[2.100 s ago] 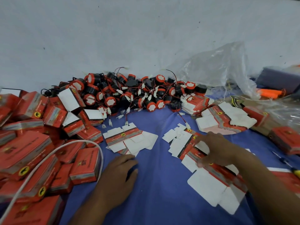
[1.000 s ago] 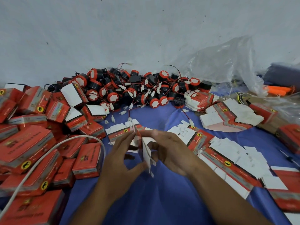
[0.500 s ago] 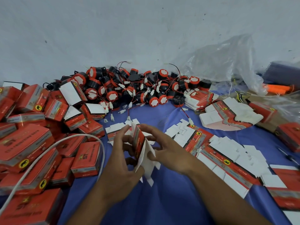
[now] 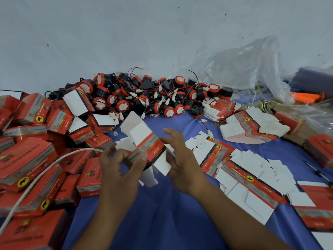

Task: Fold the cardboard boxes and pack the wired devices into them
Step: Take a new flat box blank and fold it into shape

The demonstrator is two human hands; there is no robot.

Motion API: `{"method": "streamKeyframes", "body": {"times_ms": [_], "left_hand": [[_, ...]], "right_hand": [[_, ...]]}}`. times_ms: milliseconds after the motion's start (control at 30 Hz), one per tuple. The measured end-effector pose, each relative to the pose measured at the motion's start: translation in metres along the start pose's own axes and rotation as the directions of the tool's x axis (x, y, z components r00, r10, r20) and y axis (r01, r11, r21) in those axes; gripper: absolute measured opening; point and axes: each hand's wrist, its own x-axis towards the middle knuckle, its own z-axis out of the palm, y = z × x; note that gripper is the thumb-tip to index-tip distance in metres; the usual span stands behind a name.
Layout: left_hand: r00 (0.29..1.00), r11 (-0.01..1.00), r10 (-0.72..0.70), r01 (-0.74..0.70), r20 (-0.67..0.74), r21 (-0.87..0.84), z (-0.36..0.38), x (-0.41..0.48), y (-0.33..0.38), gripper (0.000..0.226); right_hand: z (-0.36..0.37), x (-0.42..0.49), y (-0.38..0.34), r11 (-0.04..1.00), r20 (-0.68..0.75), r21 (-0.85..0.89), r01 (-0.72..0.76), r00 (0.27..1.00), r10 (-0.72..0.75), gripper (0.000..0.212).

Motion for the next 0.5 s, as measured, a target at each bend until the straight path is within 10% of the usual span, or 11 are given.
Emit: {"method": "streamKeyframes", "body": {"times_ms": [233, 400, 500], "left_hand": [[0.991, 0.996, -0.053, 0.044, -0.124, -0.079, -0.006, 0.004, -0.007, 0.065], [0.991, 0.988, 0.134, -0.131, 0.028, -0.08, 0.0, -0.003, -0.007, 0.067], [0.963, 0.978, 0.21, -0.208, 0.167, -0.025, -0.004, -0.003, -0.003, 0.081]], "right_hand": [[-0.018, -0.006, 0.009, 0.987, 0.422, 0.112, -0.117, 0.905, 0.059, 0.075], [0.0, -0.001, 0.007, 0.964, 0.143, 0.237, -0.119, 0.986, 0.086, 0.071], [-0.007, 0.004, 0.006, 0.767, 0.126, 0.564, -0.306, 0.95, 0.286, 0.042]]}}
